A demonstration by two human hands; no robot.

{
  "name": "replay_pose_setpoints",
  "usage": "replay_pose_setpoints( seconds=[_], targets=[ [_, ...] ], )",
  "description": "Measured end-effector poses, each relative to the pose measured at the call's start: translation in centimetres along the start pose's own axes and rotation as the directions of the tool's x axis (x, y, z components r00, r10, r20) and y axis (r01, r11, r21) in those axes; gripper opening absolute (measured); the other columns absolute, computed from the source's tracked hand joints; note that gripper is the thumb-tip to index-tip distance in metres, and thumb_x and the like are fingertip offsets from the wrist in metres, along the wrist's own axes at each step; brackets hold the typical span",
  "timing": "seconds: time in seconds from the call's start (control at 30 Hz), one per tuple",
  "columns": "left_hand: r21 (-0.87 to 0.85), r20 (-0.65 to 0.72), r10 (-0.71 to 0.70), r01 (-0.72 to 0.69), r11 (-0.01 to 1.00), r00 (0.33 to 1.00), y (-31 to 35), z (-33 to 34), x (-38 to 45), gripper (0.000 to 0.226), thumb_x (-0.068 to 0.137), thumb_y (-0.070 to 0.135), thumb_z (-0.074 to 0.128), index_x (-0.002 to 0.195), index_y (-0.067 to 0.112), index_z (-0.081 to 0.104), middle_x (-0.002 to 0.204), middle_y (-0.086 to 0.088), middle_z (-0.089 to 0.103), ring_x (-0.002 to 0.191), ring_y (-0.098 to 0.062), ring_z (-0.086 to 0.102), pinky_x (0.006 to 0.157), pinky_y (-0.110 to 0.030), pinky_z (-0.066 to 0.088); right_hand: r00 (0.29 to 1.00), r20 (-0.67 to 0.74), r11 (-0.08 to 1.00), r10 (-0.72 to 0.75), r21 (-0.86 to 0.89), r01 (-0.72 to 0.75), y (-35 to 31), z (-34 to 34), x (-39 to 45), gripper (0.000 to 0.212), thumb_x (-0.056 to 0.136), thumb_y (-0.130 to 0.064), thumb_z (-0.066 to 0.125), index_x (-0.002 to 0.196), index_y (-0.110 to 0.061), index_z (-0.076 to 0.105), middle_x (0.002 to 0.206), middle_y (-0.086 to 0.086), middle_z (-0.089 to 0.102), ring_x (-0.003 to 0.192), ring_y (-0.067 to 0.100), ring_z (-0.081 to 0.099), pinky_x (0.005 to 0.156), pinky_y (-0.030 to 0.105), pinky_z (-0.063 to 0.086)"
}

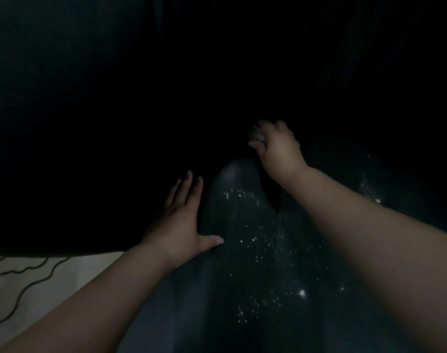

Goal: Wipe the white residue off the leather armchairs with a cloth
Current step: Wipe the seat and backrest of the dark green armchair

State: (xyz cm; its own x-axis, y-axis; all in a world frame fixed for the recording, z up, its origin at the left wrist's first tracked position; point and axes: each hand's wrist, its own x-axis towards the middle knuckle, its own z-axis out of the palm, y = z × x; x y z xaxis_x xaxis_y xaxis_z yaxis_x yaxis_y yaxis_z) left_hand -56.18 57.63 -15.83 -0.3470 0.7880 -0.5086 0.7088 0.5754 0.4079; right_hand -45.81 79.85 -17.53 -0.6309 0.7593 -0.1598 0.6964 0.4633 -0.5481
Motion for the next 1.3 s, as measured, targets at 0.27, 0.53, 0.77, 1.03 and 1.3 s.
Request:
replay_pose_setpoints(
  seconds=[0.27, 0.53, 0.77, 1.03, 1.3],
  targets=[
    [0.012, 0.017, 0.035, -0.035, 0.999, 0.999, -0.1, 0.2, -1.4, 0.13, 0.063, 0.062, 0.077, 0.151, 0.032, -0.014, 0.154, 0.012, -0.031, 0.143, -0.009, -0.023, 0.117, -0.03, 0.0, 0.947, 0.101, 0.943, -0.304, 0.174, 0.284, 1.1, -0.4, -11.9, 0.051, 0.09, -0.008, 0.062, 0.138, -0.019, 0.049, 0.1, 0.003, 0.046, 0.092, 0.017, 0.05, 0.086, 0.041, 0.049],
    [0.019, -0.025, 0.017, -0.017, 1.0, 1.0, 0.1, 1.0, -1.5, 0.131, 0.06, 0.067, 0.075, 0.152, 0.03, -0.01, 0.157, 0.009, -0.025, 0.145, -0.011, -0.019, 0.117, -0.03, -0.001, 0.979, -0.022, 0.979, -0.204, -0.013, 0.204, -2.6, 2.0, -3.6, 0.046, 0.095, -0.025, 0.055, 0.14, -0.025, 0.046, 0.122, 0.011, 0.049, 0.116, 0.029, 0.046, 0.089, 0.035, 0.037],
    [0.052, -0.01, -0.001, 0.001, 0.999, 1.0, 0.2, 1.1, -2.3, 0.131, 0.06, 0.068, 0.075, 0.152, 0.031, -0.01, 0.158, 0.008, -0.024, 0.145, -0.013, -0.018, 0.12, -0.034, 0.004, 0.85, 0.202, 0.868, -0.487, 0.002, 0.497, 1.8, 0.4, -14.2, 0.055, 0.086, -0.006, 0.061, 0.134, -0.033, 0.054, 0.095, 0.002, 0.049, 0.088, 0.02, 0.047, 0.075, 0.033, 0.034],
    [0.073, -0.056, -0.056, 0.06, 0.996, 0.997, 2.0, 1.6, -2.3, 0.12, 0.069, 0.071, 0.065, 0.153, 0.021, -0.006, 0.16, 0.004, -0.017, 0.147, -0.021, -0.011, 0.12, -0.039, 0.007, 0.98, -0.196, 1.0, -0.02, 0.0, 0.021, 4.0, -2.0, -9.0, 0.05, 0.09, -0.01, 0.061, 0.135, -0.03, 0.052, 0.101, 0.005, 0.044, 0.099, 0.029, 0.046, 0.088, 0.047, 0.043],
    [0.164, -0.099, 0.16, -0.143, 0.976, 0.982, 5.5, 1.7, -0.3, 0.067, 0.094, 0.049, 0.047, 0.152, 0.03, 0.018, 0.162, 0.004, 0.0, 0.147, -0.019, 0.001, 0.118, -0.046, 0.016, 0.988, -0.137, 0.975, -0.065, 0.203, 0.092, 6.2, -2.9, -16.5, 0.046, 0.09, -0.002, 0.06, 0.131, -0.023, 0.057, 0.094, 0.004, 0.044, 0.089, 0.016, 0.047, 0.085, 0.018, 0.04]
  ],
)
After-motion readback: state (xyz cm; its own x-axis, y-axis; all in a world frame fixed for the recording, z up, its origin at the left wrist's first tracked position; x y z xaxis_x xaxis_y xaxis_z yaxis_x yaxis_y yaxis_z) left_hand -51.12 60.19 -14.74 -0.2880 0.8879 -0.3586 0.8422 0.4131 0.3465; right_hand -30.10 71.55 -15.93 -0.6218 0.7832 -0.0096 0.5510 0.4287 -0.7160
